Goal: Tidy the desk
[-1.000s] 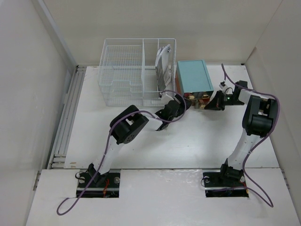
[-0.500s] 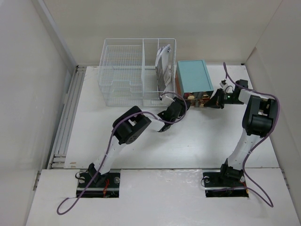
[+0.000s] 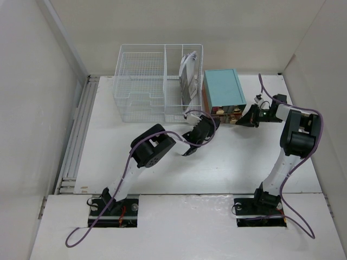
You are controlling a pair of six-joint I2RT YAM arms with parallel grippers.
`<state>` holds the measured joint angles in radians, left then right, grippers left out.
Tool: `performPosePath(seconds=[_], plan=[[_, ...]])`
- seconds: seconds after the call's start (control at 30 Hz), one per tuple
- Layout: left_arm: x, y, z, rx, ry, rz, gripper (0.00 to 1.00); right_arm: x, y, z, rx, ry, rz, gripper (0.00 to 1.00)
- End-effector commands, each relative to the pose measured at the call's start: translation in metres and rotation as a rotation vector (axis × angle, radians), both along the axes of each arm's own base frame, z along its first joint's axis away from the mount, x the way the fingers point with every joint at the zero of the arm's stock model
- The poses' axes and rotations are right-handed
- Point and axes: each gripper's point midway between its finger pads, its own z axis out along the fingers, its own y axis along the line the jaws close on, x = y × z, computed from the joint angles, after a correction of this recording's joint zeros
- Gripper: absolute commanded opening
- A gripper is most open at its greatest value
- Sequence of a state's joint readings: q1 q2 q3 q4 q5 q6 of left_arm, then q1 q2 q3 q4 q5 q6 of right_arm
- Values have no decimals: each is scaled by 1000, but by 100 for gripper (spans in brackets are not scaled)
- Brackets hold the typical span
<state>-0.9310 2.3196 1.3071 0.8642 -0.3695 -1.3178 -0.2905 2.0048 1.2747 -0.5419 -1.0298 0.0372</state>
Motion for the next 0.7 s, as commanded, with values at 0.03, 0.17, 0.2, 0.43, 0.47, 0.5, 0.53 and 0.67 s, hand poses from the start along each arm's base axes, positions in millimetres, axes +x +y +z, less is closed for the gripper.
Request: performPosePath(seconds=[0.03,0.17,0.2,0.43,0.47,0.5,0.53,0.67], plan=[[-30,-6,18,-3,-28,-42,6,3,-1,14,10,-67,12,0],[-54,-9,13,5,-22,-79,6,10,-4,13,-9,-81,-5,0],[-55,-7,15,5,-22,-79,6,10,-5,12,-13,-70,-13,0],[-89,-4,11,-9,-3,-107,6,22,-10,10,-32,-81,-58,0],[-89,0,11,-4,-4,-95,6,23,-10,11,-30,-83,-63,0],[-95,-5,20,-24,-16,-107,6,26,-11,10,-37,-81,-76,0],[-99,-3,15,-11,-12,-106,6,28,-12,14,-38,-93,-81,0],[-111,-7,15,-16,-5,-125,6,36,-15,19,-45,-117,-125,0]])
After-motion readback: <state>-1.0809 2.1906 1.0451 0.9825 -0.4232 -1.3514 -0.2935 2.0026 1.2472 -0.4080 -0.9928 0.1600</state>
